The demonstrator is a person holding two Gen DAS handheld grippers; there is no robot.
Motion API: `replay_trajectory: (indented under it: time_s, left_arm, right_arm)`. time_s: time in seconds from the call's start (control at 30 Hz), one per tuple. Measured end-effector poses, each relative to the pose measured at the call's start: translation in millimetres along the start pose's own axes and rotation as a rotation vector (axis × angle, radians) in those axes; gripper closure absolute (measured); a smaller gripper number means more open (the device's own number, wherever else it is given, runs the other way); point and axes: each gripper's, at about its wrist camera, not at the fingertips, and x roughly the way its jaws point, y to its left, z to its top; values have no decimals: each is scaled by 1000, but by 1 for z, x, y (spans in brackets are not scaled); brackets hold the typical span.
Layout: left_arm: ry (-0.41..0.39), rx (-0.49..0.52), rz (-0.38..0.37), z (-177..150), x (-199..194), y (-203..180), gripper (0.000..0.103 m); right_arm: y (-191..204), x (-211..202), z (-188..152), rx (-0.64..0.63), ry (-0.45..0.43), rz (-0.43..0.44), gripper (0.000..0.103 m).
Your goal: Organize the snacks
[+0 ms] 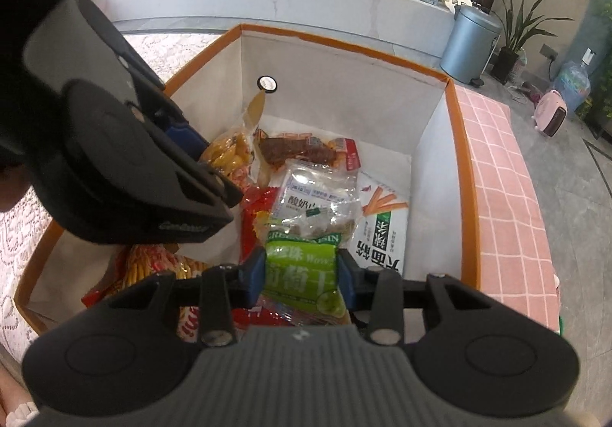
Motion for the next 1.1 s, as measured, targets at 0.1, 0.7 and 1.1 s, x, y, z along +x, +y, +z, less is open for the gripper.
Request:
replay_trajectory:
  time_s: [0.1, 0.7, 1.1]
  left_arm:
    - [-13, -2, 3, 0, -4, 1, 66]
    - [-268, -79, 79, -15, -102, 17, 34]
    - [-632, -263, 171, -87, -212, 3, 30]
  right_arm:
    - [1, 0, 1, -11, 7, -2, 64]
    - [4, -63, 18, -15, -98, -106, 26]
    - [19, -167, -13, 208, -453, -156, 12]
